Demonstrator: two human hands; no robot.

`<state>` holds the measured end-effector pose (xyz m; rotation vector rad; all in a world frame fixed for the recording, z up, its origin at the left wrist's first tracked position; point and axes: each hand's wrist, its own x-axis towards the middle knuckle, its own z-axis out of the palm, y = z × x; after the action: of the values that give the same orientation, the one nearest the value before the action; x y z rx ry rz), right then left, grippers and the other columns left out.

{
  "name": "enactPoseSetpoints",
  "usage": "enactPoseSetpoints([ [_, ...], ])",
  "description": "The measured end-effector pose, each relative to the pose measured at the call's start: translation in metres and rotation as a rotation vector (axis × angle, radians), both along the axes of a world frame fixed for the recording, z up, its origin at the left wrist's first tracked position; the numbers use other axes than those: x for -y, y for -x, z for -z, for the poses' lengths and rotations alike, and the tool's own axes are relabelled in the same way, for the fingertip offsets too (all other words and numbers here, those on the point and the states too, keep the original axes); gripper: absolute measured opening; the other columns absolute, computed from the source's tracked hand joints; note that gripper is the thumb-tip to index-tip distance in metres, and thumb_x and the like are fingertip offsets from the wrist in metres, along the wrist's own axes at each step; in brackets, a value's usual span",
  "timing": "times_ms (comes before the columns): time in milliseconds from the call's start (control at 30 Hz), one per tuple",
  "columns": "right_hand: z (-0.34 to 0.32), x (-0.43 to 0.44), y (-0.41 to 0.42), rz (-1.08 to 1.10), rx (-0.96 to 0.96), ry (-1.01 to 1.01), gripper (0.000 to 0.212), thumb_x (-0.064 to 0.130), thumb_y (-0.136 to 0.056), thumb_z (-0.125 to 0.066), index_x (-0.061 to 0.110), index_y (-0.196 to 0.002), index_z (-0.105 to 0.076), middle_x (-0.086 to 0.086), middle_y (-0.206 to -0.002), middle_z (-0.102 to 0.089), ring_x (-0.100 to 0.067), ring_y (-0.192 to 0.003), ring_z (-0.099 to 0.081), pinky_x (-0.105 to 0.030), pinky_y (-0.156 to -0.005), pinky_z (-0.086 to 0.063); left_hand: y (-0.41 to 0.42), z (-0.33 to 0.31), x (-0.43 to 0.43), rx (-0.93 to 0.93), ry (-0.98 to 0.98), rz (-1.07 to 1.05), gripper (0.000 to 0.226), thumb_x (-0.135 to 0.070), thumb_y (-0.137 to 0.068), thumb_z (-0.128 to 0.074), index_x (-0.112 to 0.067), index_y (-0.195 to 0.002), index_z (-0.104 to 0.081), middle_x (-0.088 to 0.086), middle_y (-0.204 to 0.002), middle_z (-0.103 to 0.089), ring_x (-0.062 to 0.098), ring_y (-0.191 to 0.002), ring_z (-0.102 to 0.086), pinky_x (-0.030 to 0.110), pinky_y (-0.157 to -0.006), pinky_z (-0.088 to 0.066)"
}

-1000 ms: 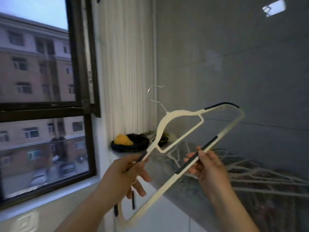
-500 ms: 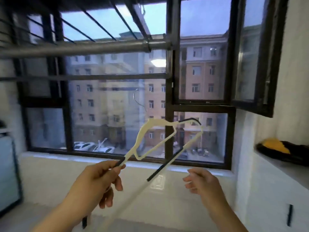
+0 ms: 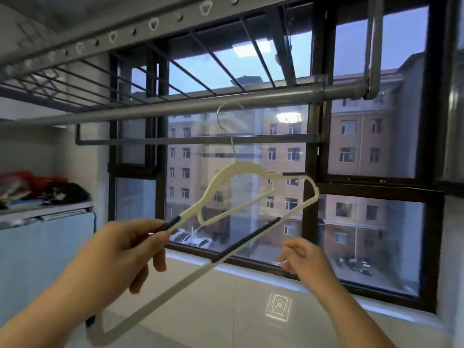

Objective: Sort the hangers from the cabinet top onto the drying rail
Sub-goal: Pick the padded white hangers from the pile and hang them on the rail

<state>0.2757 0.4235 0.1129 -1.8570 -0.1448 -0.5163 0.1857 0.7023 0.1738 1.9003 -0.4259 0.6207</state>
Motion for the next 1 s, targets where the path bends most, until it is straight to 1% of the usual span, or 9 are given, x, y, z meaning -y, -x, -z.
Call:
enactPoseSetpoints([
  [100,-0.013,0.010,0.003,0.028,0.036,0.051,0.026,0.010,-0.093,-0.048,0.030,-0.077,-0.053,0.007,-0.071,-0.062,-0.003,-0.064,-0.058,-0.008,-0.049,-0.044,0.006,-0.022,0.010,0.110,-0.008,0.026,0.035,-0.010,-0.086,-0.050,-0.032,-0.066,-0.069,0.003,-0.051,-0.065,0.011,-0.025,-0.042,0.007,-0.029,-0.030],
  [267,-0.019,0.019,0.018,0.080,0.045,0.082,0.025,0.011,-0.093,-0.047,0.029,-0.076,-0.052,0.006,-0.072,-0.061,-0.003,-0.066,-0.057,-0.007,-0.052,-0.042,0.015,-0.048,0.028,0.168,-0.082,0.017,0.027,-0.015,-0.086,-0.050,-0.035,-0.070,-0.058,-0.007,-0.056,-0.067,0.008,-0.027,-0.044,0.011,-0.029,-0.035],
  [333,-0.016,0.021,0.026,0.088,0.008,0.080,0.024,0.010,-0.092,-0.048,0.028,-0.076,-0.052,0.006,-0.071,-0.062,-0.004,-0.065,-0.057,-0.011,-0.055,-0.041,0.017,-0.055,0.034,0.137,-0.146,0.016,0.024,-0.019,-0.087,-0.050,-0.034,-0.069,-0.057,-0.012,-0.058,-0.067,0.007,-0.029,-0.047,0.010,-0.031,-0.036],
  [533,-0.006,0.023,0.052,0.121,-0.061,0.091,0.018,0.006,-0.090,-0.048,0.017,-0.080,-0.057,0.002,-0.065,-0.062,-0.003,-0.055,-0.055,-0.010,-0.052,-0.043,0.012,-0.067,0.062,0.029,-0.338,0.023,0.026,-0.021,-0.092,-0.047,-0.033,-0.070,-0.052,-0.019,-0.056,-0.065,0.003,-0.028,-0.048,0.011,-0.032,-0.036],
  [633,-0.003,0.027,0.067,0.154,-0.067,0.148,0.021,0.004,-0.090,-0.046,0.016,-0.075,-0.055,0.003,-0.064,-0.059,-0.001,-0.050,-0.055,-0.004,-0.043,-0.038,0.013,-0.072,0.071,0.002,-0.347,0.032,0.023,-0.020,-0.093,-0.046,-0.029,-0.072,-0.053,-0.013,-0.045,-0.063,0.003,-0.026,-0.047,0.011,-0.032,-0.038],
  [700,-0.001,0.031,0.078,0.171,-0.085,0.178,0.021,0.004,-0.091,-0.045,0.016,-0.075,-0.054,0.004,-0.065,-0.057,-0.001,-0.055,-0.054,-0.002,-0.042,-0.038,0.015,-0.075,0.074,-0.003,-0.352,0.025,0.016,-0.021,-0.093,-0.047,-0.025,-0.082,-0.058,-0.008,-0.044,-0.061,0.002,-0.026,-0.046,0.010,-0.030,-0.037],
  [833,-0.001,0.038,0.095,0.192,-0.134,0.228,0.025,0.009,-0.092,-0.044,0.022,-0.072,-0.050,0.005,-0.070,-0.057,0.000,-0.060,-0.053,-0.003,-0.044,-0.038,0.025,-0.079,0.081,-0.022,-0.409,-0.006,0.018,-0.023,-0.093,-0.045,-0.016,-0.101,-0.060,-0.010,-0.051,-0.061,0.000,-0.028,-0.049,0.012,-0.033,-0.042],
  [900,-0.003,0.039,0.101,0.199,-0.146,0.256,0.025,0.010,-0.092,-0.044,0.023,-0.072,-0.049,0.006,-0.070,-0.057,0.001,-0.061,-0.053,-0.003,-0.045,-0.037,0.030,-0.081,0.084,-0.053,-0.452,-0.022,0.020,-0.023,-0.094,-0.043,-0.014,-0.103,-0.059,-0.010,-0.059,-0.062,0.000,-0.029,-0.050,0.015,-0.036,-0.045],
  [1000,-0.007,0.040,0.109,0.207,-0.156,0.265,0.027,0.010,-0.093,-0.045,0.025,-0.071,-0.049,0.006,-0.071,-0.057,-0.001,-0.063,-0.054,-0.009,-0.053,-0.041,0.039,-0.089,0.086,-0.073,-0.530,-0.066,0.022,-0.023,-0.095,-0.042,-0.011,-0.102,-0.060,-0.006,-0.062,-0.064,0.002,-0.025,-0.048,0.015,-0.036,-0.043],
])
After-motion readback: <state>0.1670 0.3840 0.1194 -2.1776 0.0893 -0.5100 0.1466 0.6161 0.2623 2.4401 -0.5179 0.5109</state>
